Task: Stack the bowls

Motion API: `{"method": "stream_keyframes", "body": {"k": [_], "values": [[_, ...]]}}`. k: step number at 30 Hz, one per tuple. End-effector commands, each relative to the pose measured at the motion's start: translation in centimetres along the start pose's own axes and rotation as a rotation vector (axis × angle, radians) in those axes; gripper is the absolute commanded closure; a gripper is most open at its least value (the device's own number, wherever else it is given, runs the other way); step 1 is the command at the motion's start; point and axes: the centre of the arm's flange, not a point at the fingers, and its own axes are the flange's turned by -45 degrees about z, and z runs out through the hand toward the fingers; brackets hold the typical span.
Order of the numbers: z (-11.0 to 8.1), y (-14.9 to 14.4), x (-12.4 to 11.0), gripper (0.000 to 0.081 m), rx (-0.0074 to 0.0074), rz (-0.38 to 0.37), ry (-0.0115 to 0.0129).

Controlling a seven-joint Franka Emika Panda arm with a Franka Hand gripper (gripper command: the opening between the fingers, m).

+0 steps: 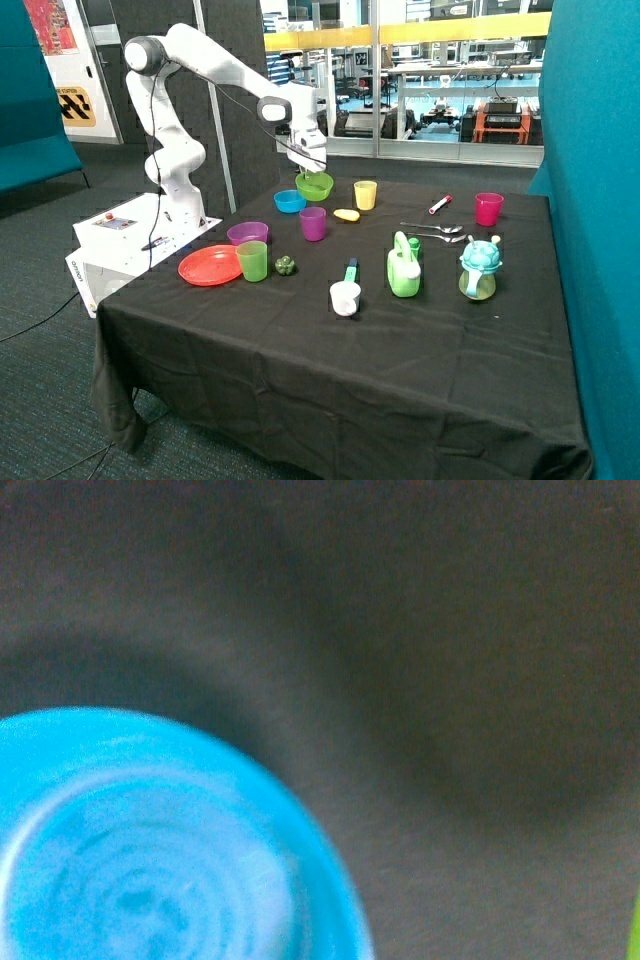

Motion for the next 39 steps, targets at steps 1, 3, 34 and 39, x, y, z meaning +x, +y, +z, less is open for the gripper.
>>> {"method": "stream_keyframes", "body": {"k": [1, 3, 34, 39], "values": [[-0.1, -3.7, -1.2, 0.0808, 0.0013, -0.092, 0.0025], [-0.1, -4.4, -1.5, 0.0808, 0.0013, -0.109, 0.0025], [2.0, -10.5, -3.7, 0.0808, 0.0010, -0.278, 0.0026], [2.7, -9.8, -3.9, 0.0808, 0.0011, -0.258, 0.0026]]}}
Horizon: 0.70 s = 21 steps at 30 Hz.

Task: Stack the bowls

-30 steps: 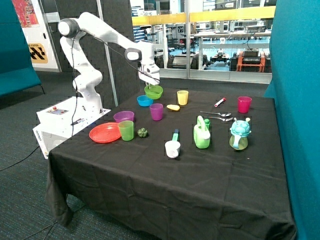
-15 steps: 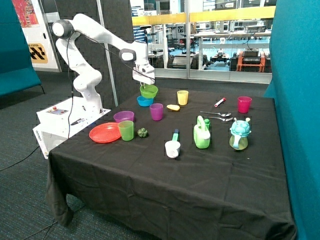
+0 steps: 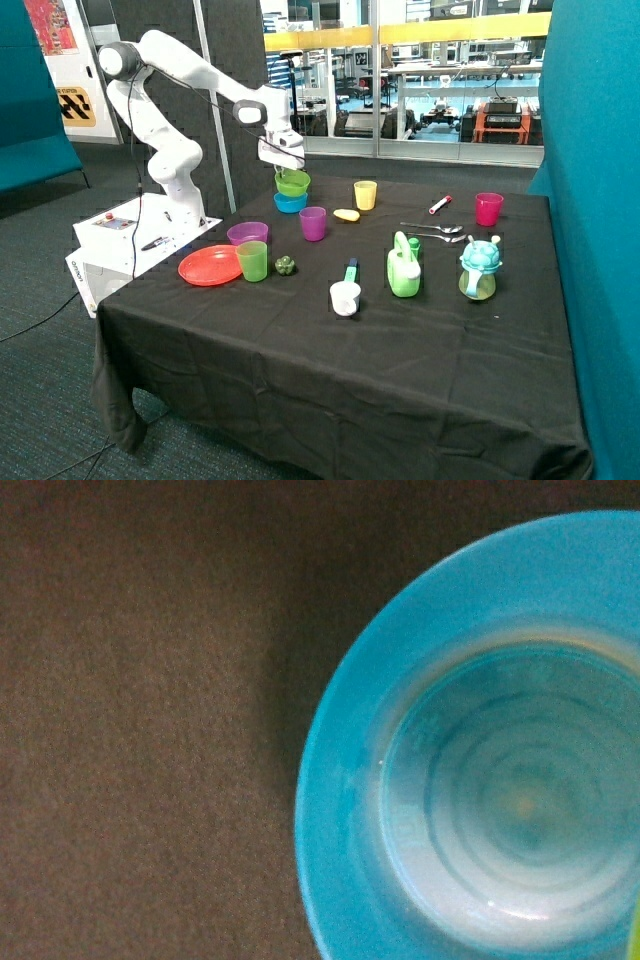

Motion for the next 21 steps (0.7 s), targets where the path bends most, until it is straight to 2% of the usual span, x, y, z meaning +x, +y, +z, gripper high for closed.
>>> {"method": "stream_keyframes", "body": {"k": [1, 11, 21], "values": [[1.2, -0.1, -0.3, 0.0808, -0.0001, 0.002, 0.0021], [2.2, -1.0, -0.6, 0.0808, -0.0002, -0.018, 0.0021], [1.7, -2.2, 0.4, 0.0808, -0.0002, -0.067, 0.0021]]}}
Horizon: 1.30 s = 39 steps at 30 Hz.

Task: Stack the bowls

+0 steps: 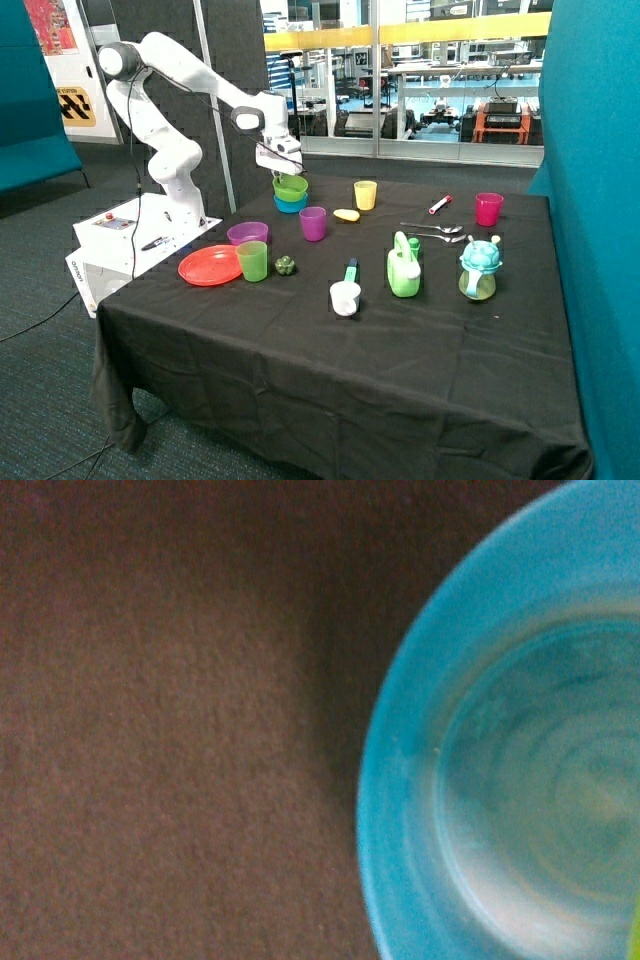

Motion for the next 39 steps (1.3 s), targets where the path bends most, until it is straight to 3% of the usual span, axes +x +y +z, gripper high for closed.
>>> {"method": "stream_keyframes", "body": {"k": [1, 11, 19, 39], "values": [[-0.2, -1.2, 0.7, 0.0808, -0.0022, -0.038, 0.0018], [-0.3, -1.2, 1.1, 0.0808, -0.0022, -0.038, 0.0018], [0.8, -0.2, 0.7, 0.0808, -0.0021, 0.004, 0.0019], [2.5, -1.0, 0.8, 0.0808, -0.0021, 0.022, 0.0019]]}}
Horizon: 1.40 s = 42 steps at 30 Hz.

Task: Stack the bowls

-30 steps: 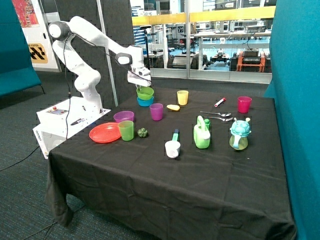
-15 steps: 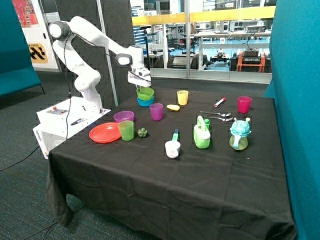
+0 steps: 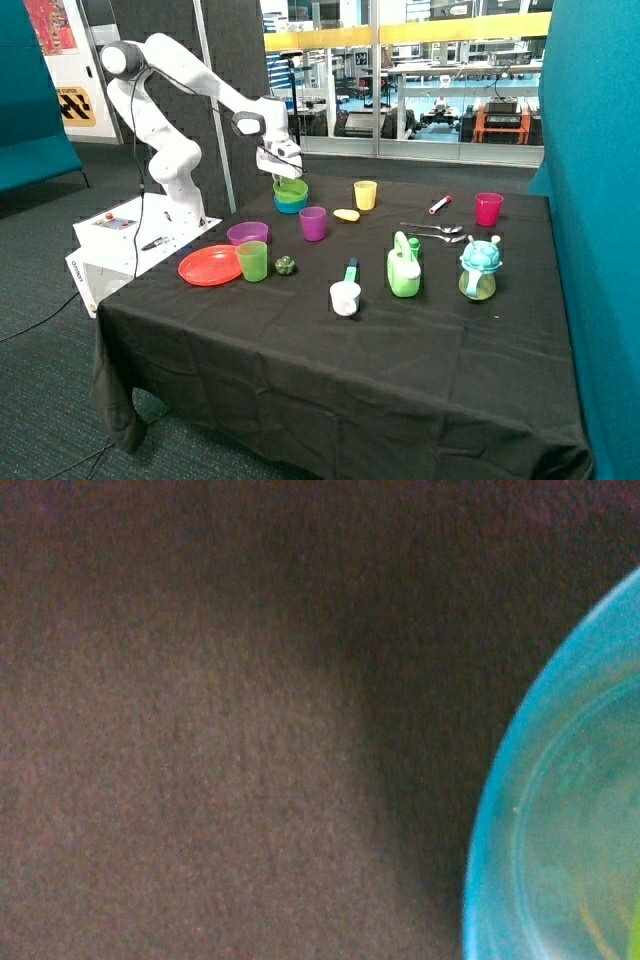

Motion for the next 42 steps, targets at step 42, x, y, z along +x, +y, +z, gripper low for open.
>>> {"method": "stream_keyframes", "body": {"k": [42], "values": [[1.1, 3.4, 1.5, 0.0579, -0.0003, 0.072, -0.0008]]}}
